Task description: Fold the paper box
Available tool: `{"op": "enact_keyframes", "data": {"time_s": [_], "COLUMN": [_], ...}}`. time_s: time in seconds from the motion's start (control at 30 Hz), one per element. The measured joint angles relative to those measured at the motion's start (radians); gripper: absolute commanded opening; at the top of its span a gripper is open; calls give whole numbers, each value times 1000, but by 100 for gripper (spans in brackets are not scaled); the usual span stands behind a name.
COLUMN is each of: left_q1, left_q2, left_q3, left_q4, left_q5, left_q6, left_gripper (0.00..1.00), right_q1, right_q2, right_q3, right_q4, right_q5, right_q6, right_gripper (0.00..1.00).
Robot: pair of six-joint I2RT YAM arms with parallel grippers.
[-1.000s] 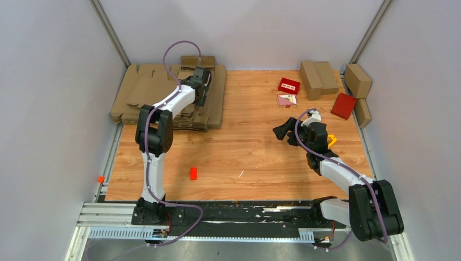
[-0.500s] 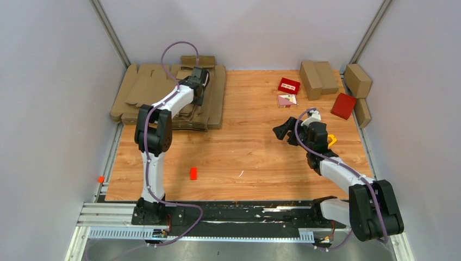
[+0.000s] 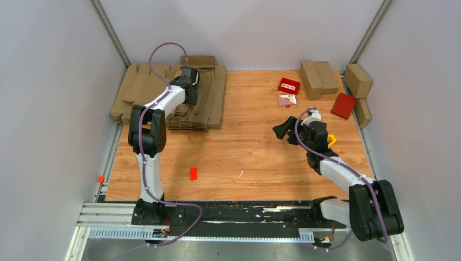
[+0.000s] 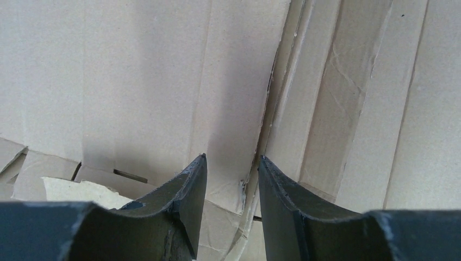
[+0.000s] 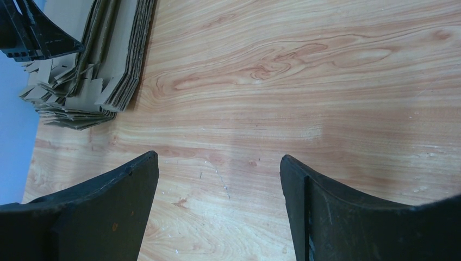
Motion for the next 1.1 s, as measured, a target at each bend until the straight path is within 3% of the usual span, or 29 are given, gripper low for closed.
{"op": "enact_keyframes", "data": {"time_s": [0.33,0.43,0.63,0.9,1.1], "left_q1": [30,37,43,43,24], "left_q2": [-49,-49,-48,-49,-122], "left_q3": [-45,-46,-47,-47,-107], "left_q4": [35,35,36,26,29], "left_q5": [20,24,32,58,-12], "left_q6": [-21,-25,-27,-21,-19], "left_gripper": [53,61,67,64,74], "right_q1": [0,1,1,4,5], "right_q2": [0,0,0,0,0], "right_q3": [0,0,0,0,0], "right_q4": [0,0,0,0,0], "right_q5": [-1,-5,-8,-10,-14], "right_q6": [0,0,-3,-5,-7], "right_gripper": [82,82,82,82,81]}}
